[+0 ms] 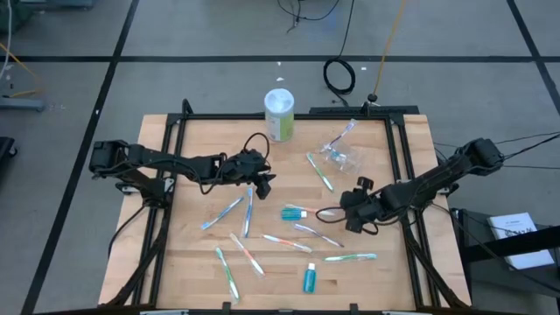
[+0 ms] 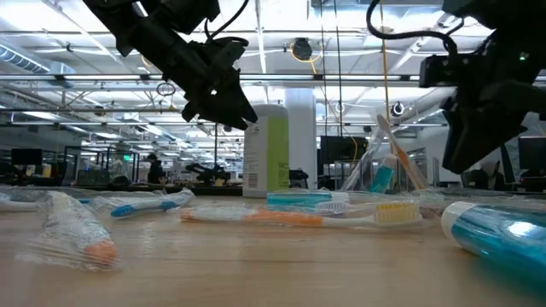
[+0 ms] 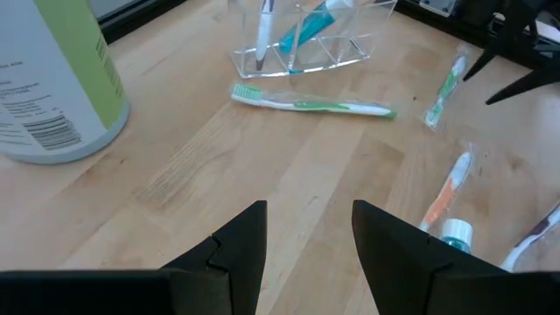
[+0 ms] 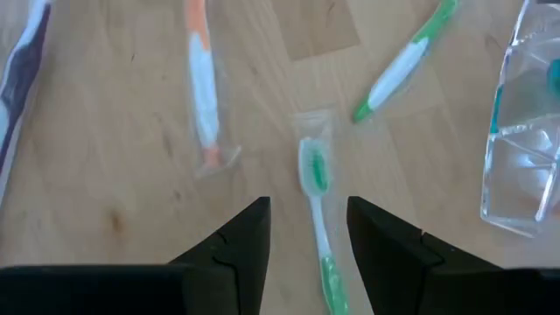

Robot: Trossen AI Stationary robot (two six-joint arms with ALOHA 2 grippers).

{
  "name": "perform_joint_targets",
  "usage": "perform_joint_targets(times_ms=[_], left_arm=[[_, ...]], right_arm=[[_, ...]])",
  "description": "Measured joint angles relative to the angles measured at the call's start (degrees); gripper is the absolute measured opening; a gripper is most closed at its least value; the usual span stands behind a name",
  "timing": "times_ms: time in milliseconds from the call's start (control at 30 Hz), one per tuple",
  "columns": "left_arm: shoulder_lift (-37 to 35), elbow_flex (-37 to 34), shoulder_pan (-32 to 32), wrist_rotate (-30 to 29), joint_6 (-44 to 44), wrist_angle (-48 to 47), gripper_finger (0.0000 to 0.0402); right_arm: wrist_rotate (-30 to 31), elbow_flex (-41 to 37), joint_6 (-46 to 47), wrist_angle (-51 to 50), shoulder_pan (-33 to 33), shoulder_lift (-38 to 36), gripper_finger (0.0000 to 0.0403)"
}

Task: Pick & Place toothbrushing station
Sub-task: Put the green toothbrush into the transparent organizer

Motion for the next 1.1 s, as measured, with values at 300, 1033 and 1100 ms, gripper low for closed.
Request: perform_joint_targets(times_ms=[300, 1033, 1100], left_arm=[[0.00, 0.04, -0.02, 0.01, 0.04, 0.52, 0.0175], [0.02, 0.07, -0.02, 0.02, 1.56, 2.12, 0.0175], [0.02, 0.07, -0.02, 0.02, 1.78, 2.14, 0.0175]], right_arm=[[-5.10, -8.61, -1.51, 11.29, -3.94, 1.04, 0.0153], [-8.18, -13.13, -8.28, 24.22, -5.21, -10.13, 0.0022], [-5.54, -13.11, -10.63, 26.44, -5.21, -13.72, 0.0017]])
